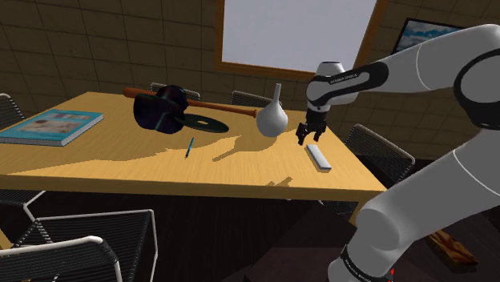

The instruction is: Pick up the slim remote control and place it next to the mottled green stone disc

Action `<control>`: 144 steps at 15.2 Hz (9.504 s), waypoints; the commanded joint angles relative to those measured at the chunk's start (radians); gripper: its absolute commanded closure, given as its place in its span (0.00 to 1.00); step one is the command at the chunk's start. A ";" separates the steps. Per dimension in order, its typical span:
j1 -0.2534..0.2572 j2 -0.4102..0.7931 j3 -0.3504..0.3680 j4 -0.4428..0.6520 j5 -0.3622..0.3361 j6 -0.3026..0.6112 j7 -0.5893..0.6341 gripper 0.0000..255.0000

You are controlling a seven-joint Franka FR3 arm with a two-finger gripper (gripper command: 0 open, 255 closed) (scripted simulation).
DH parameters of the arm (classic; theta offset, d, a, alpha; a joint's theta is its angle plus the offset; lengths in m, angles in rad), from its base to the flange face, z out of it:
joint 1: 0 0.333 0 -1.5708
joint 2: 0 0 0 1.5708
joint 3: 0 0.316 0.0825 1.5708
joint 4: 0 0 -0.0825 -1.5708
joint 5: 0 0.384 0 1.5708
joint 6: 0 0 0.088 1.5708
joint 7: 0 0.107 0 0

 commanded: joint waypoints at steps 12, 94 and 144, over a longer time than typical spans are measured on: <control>-0.096 0.310 -0.163 0.101 0.103 0.199 -0.069 0.00; 0.194 0.309 0.262 0.439 0.126 -0.157 0.625 1.00; 0.386 0.819 0.389 0.765 0.063 0.016 0.967 1.00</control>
